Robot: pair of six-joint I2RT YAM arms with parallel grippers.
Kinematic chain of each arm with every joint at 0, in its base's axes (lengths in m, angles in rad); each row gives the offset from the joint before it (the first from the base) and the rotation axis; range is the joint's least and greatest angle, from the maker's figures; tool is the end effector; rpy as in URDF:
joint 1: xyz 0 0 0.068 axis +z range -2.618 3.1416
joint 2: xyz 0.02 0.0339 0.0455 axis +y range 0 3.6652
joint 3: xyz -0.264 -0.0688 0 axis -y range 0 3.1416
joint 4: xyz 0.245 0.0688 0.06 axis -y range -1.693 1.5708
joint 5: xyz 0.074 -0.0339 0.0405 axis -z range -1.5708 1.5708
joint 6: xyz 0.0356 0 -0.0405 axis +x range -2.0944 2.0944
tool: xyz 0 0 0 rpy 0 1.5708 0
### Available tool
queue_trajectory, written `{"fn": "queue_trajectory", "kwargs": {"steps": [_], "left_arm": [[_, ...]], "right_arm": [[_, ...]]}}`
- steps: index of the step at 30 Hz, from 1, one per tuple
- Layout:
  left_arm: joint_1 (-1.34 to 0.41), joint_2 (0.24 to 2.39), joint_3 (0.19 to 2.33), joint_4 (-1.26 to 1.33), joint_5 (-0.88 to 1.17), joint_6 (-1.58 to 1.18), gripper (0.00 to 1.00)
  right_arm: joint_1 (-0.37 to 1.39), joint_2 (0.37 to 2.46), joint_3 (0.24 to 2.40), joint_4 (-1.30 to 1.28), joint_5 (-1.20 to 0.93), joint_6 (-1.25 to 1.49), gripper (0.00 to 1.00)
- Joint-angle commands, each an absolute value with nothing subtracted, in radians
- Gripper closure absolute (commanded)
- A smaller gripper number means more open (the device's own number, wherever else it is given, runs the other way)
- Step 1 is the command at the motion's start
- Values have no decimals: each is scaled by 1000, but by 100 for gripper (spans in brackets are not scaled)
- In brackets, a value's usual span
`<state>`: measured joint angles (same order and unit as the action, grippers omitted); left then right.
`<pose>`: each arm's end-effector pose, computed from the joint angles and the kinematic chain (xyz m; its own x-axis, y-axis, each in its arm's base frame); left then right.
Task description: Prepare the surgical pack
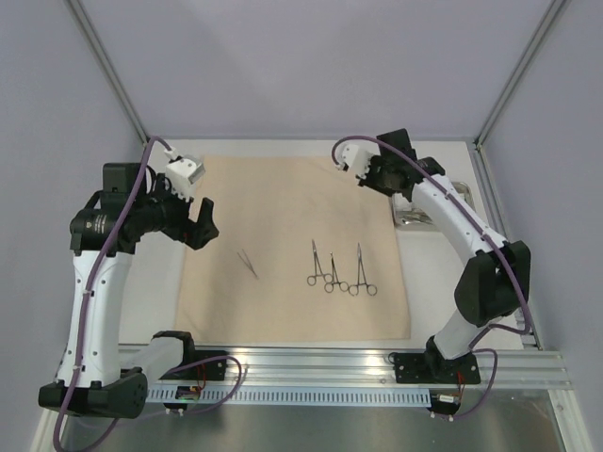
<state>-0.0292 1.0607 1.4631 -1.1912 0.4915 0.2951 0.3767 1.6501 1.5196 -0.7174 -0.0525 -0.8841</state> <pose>0.1667 -0.0217 0.4203 -0.5744 0.2733 -0.7716 0.5490 0.8278 -0.1154 0.3379 0.1357 0.3221 -0.1330 -0.8831 -0.4498 -0.7926 0.3673 -0.4867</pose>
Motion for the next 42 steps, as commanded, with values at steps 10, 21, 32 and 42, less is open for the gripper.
{"fn": "queue_trajectory", "kwargs": {"steps": [10,21,32,42], "left_arm": [[-29,1124,1416,-1170,425,314,0],[-29,1180,1430,-1172,396,311,0],[-29,1204,1436,-1170,377,310,0],[-29,1201,1430,-1166,379,311,0]], "right_arm": [[160,1762,1286,-601,255,-1403,100],[146,1858,1230,-479,255,-1456,100],[133,1855,1177,-485,170,-1457,99],[133,1856,1189,-471,175,-1451,91]]}}
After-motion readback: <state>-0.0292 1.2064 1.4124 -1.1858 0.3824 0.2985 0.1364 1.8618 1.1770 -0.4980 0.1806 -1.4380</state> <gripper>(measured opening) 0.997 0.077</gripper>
